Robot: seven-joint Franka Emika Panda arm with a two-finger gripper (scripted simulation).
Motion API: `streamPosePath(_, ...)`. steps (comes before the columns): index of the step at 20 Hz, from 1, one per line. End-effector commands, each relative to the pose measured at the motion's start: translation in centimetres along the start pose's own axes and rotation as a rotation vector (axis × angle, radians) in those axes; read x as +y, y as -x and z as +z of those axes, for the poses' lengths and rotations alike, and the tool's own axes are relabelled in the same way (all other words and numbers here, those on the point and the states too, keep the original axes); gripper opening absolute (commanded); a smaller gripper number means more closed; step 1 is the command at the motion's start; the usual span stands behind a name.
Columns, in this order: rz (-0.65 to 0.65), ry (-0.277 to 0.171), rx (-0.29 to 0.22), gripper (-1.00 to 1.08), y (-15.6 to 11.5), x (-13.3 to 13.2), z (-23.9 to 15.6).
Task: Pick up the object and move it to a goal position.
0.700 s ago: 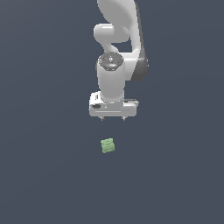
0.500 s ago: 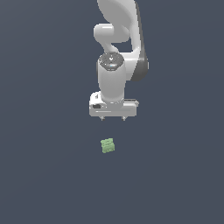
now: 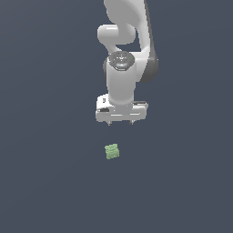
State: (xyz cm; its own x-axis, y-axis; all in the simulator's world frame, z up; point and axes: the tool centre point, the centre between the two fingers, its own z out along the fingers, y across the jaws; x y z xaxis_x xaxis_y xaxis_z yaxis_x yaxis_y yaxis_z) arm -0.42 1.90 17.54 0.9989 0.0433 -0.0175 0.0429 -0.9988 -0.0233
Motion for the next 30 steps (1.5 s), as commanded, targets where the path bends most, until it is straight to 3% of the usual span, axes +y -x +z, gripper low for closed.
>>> streamPosePath(1, -0.002, 0.001, 0.000, 1.00, -0.1, 0.1, 0.1)
streamPosePath(20, -0.169, 0.021, 0.012, 1.00, -6.2, 3.6, 6.2)
streamPosePath(30, -0.211, 0.025, 0.015, 1.00, -7.5, 4.6, 8.1)
